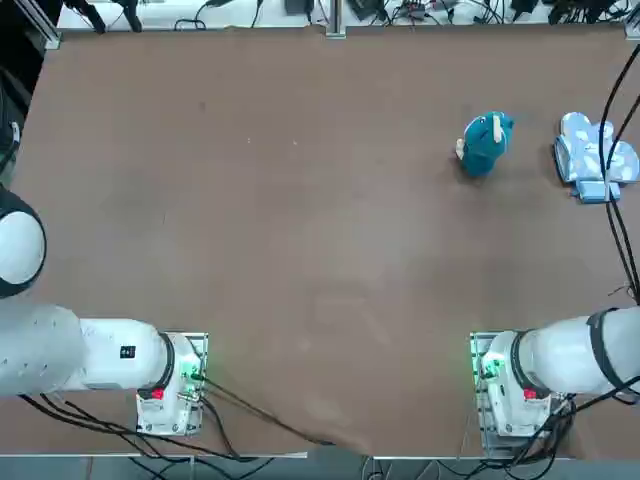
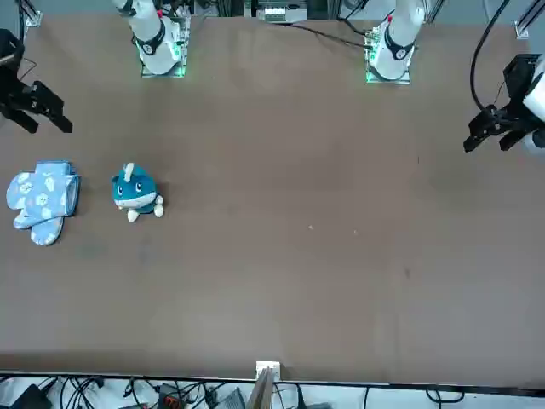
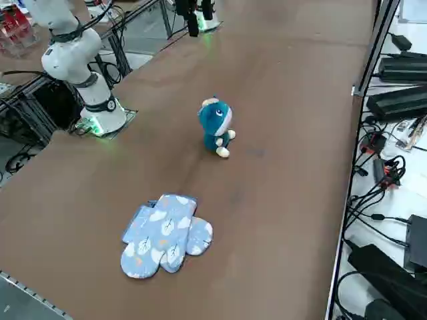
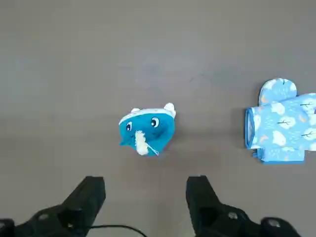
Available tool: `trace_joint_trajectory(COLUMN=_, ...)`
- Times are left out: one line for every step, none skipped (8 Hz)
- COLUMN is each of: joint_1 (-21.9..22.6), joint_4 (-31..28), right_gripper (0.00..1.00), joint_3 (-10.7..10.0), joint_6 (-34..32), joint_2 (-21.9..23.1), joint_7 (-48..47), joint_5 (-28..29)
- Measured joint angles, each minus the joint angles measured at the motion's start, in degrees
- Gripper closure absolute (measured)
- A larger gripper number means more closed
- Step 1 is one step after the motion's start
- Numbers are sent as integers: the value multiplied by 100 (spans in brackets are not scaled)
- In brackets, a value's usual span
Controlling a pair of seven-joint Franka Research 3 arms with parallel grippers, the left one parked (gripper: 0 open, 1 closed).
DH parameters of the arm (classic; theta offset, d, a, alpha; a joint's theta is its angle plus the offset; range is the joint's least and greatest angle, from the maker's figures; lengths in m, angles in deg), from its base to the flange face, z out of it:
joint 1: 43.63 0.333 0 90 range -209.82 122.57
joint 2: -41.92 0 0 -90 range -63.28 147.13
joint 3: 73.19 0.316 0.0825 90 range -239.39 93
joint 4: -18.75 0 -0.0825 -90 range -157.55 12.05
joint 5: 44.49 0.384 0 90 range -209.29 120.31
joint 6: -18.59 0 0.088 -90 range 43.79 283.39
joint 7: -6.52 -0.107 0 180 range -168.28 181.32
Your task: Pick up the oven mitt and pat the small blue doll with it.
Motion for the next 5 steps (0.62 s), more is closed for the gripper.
trace_joint_trajectory(joint_1=5, joint_4=0, right_gripper=0, joint_3=3, joint_6=-3, joint_2=0, joint_7=0, joint_5=-62)
trace_joint_trajectory(joint_1=10, joint_4=0, right_gripper=0, joint_3=13, joint_6=-4, joint_2=0, joint_7=0, joint_5=-161)
trace_joint_trajectory(joint_1=10, joint_4=1, right_gripper=0, joint_3=15, joint_6=-6, joint_2=-7, joint_7=0, joint_5=-238)
trace_joint_trajectory(joint_1=8, joint_4=22, right_gripper=0, joint_3=10, joint_6=-92, joint_2=-55, joint_7=0, joint_5=-373)
trace_joint_trajectory(joint_1=9, joint_4=43, right_gripper=0, joint_3=10, joint_6=-221, joint_2=-177, joint_7=0, joint_5=-712)
